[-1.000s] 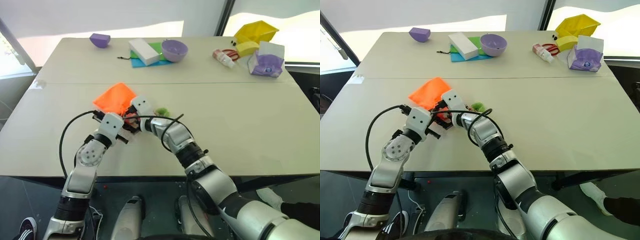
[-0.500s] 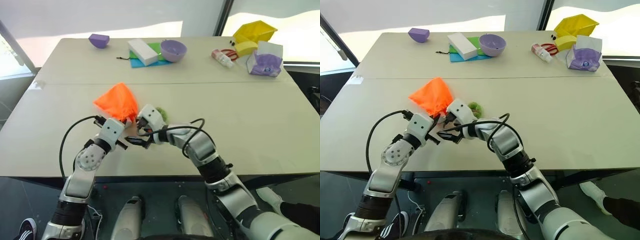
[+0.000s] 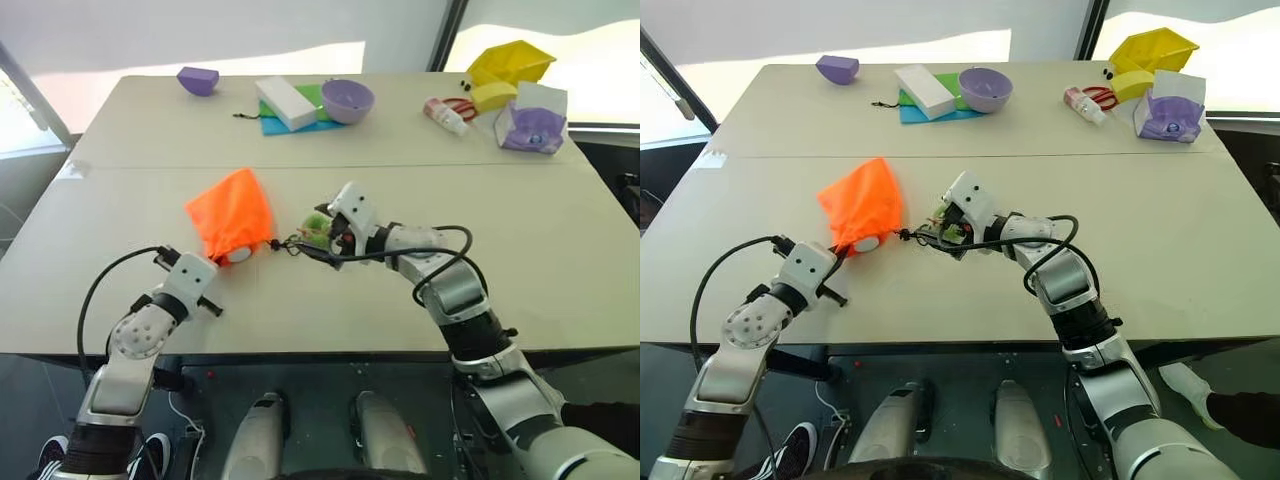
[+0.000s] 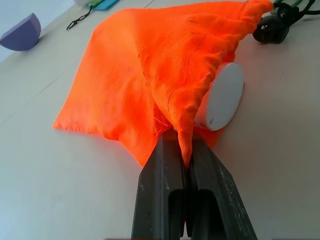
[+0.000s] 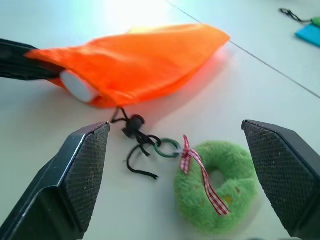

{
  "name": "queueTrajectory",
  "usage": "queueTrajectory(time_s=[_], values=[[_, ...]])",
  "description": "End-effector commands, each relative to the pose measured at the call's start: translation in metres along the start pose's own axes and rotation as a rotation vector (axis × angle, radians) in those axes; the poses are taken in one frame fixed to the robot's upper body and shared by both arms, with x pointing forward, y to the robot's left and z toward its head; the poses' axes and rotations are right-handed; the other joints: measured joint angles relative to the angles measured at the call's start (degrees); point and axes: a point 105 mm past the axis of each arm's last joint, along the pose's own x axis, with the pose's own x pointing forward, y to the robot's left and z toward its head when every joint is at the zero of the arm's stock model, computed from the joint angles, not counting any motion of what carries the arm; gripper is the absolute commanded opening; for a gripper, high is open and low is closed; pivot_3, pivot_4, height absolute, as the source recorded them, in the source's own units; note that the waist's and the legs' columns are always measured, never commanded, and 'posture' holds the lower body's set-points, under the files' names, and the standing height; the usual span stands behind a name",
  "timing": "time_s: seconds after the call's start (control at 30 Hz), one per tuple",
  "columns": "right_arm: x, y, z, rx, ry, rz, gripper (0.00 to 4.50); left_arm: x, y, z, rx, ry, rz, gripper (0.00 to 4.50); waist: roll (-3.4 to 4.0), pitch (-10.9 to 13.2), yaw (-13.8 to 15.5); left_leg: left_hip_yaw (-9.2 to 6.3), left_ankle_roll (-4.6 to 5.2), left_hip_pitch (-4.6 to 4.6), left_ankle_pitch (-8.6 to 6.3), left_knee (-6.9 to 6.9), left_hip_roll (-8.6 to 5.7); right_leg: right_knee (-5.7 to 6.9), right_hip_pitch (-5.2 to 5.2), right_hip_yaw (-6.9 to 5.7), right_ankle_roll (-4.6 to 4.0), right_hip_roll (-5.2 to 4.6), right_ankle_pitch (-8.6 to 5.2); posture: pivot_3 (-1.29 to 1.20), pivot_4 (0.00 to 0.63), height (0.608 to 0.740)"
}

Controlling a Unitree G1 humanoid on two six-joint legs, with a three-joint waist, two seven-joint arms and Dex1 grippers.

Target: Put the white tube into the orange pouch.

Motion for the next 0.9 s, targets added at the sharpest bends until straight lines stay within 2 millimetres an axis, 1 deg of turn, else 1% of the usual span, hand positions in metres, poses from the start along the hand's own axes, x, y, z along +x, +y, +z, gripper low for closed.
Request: queueTrajectory(time_s=[0.03, 0.1, 0.23, 0.3, 0.37, 0.43, 0.53, 0.57, 0.6, 0.63, 0.73, 0.83, 0.87, 0.9], values=[[0.008, -0.009, 0.004, -0.052, -0.027, -0.060, 4.43, -0.002, 0.009, 0.009, 0.011, -0.039, 0.025, 0.00, 0.00, 0.00, 0.01, 0.01, 0.00, 0.00, 0.00, 0.00, 0.00, 0.00, 0.00, 0.02, 0.01, 0.00, 0.01, 0.00, 0.150, 0.740], [0.012, -0.017, 0.001, -0.079, -0.016, -0.107, 4.43, -0.001, 0.009, 0.010, 0.010, -0.043, 0.028, 0.00, 0.01, 0.00, -0.01, 0.02, 0.00, 0.00, 0.00, 0.00, -0.01, -0.01, -0.01, 0.02, 0.08, 0.00, 0.04, 0.00, 0.150, 0.740], [0.016, -0.028, -0.006, -0.028, 0.009, -0.149, 4.43, 0.001, 0.007, 0.012, 0.006, -0.047, 0.031, 0.00, 0.01, 0.00, -0.01, 0.01, 0.00, 0.00, 0.00, 0.00, -0.01, 0.01, -0.02, 0.01, 0.10, 0.03, 0.05, 0.00, 0.150, 0.740], [0.017, -0.029, -0.014, 0.003, 0.037, -0.151, 4.43, 0.001, 0.006, 0.012, 0.006, -0.048, 0.031, 0.00, 0.00, 0.00, -0.02, 0.01, 0.00, 0.00, 0.00, -0.01, -0.01, 0.02, -0.02, 0.01, 0.10, 0.04, 0.05, 0.00, 0.150, 0.740], [0.018, -0.023, -0.020, -0.016, 0.064, -0.106, 4.43, 0.001, 0.005, 0.012, 0.006, -0.050, 0.029, 0.00, 0.01, 0.00, -0.01, 0.02, 0.00, 0.00, 0.00, -0.01, -0.01, 0.02, -0.01, 0.02, 0.10, 0.04, 0.05, 0.00, 0.150, 0.740], [0.019, -0.015, -0.027, 0.042, 0.087, -0.058, 4.43, 0.001, 0.005, 0.012, 0.006, -0.051, 0.029, 0.00, 0.00, 0.00, -0.02, 0.03, 0.00, 0.00, 0.01, 0.00, -0.01, 0.02, 0.00, 0.02, 0.11, 0.04, 0.06, 0.00, 0.150, 0.740], [0.021, -0.014, -0.028, 0.069, 0.086, -0.056, 4.43, 0.002, 0.005, 0.012, 0.008, -0.052, 0.031, 0.00, 0.00, 0.00, -0.04, 0.02, 0.00, 0.04, 0.01, 0.00, -0.01, 0.03, 0.03, 0.01, 0.11, 0.04, 0.06, 0.00, 0.150, 0.740], [0.022, -0.015, -0.028, 0.071, 0.086, -0.063, 4.19, 0.002, 0.005, 0.012, 0.008, -0.052, 0.031, 0.00, 0.00, 0.00, -0.10, 0.02, 0.00, 0.04, 0.01, 0.00, -0.01, 0.04, 0.03, 0.01, 0.11, 0.04, 0.06, 0.00, 0.150, 0.740], [0.022, -0.018, -0.023, 0.088, 0.063, -0.080, 3.90, 0.002, 0.005, 0.012, 0.009, -0.052, 0.031, 0.00, 0.00, 0.00, -0.12, 0.02, 0.00, 0.05, 0.01, 0.00, -0.01, 0.04, 0.02, 0.02, 0.11, 0.05, 0.06, 0.00, 0.150, 0.740], [0.022, -0.020, -0.018, 0.106, 0.043, -0.089, 3.51, 0.002, 0.005, 0.012, 0.009, -0.051, 0.030, 0.00, 0.00, 0.00, -0.11, 0.02, 0.00, 0.05, 0.01, 0.00, -0.01, 0.05, 0.02, 0.02, 0.11, 0.06, 0.06, 0.00, 0.150, 0.740], [0.018, -0.022, -0.011, 0.124, 0.010, -0.082, 2.06, 0.001, 0.005, 0.011, 0.009, -0.049, 0.029, 0.00, 0.00, 0.00, -0.04, 0.01, 0.00, 0.05, 0.01, 0.00, -0.01, 0.07, 0.01, 0.02, 0.10, 0.06, 0.06, 0.00, 0.150, 0.740], [0.011, -0.025, -0.011, 0.137, -0.001, -0.086, 0.44, 0.001, 0.005, 0.011, 0.008, -0.047, 0.029, 0.00, 0.00, 0.00, -0.01, 0.02, 0.00, 0.04, 0.01, 0.00, -0.01, 0.06, 0.02, 0.02, 0.11, 0.04, 0.06, 0.00, 0.150, 0.740], [0.007, -0.026, -0.010, 0.155, -0.007, -0.087, 0.02, 0.001, 0.005, 0.010, 0.006, -0.046, 0.029, 0.00, 0.01, 0.00, 0.00, 0.02, 0.00, 0.04, 0.01, 0.00, -0.01, 0.06, 0.02, 0.02, 0.11, 0.04, 0.06, 0.00, 0.150, 0.740], [0.004, -0.026, -0.010, 0.168, -0.011, -0.085, 0.02, 0.000, 0.005, 0.010, 0.004, -0.045, 0.029, 0.00, 0.00, 0.00, 0.02, 0.02, 0.00, 0.04, 0.01, 0.00, -0.01, 0.06, 0.01, 0.02, 0.11, 0.04, 0.05, 0.00, 0.150, 0.740]])
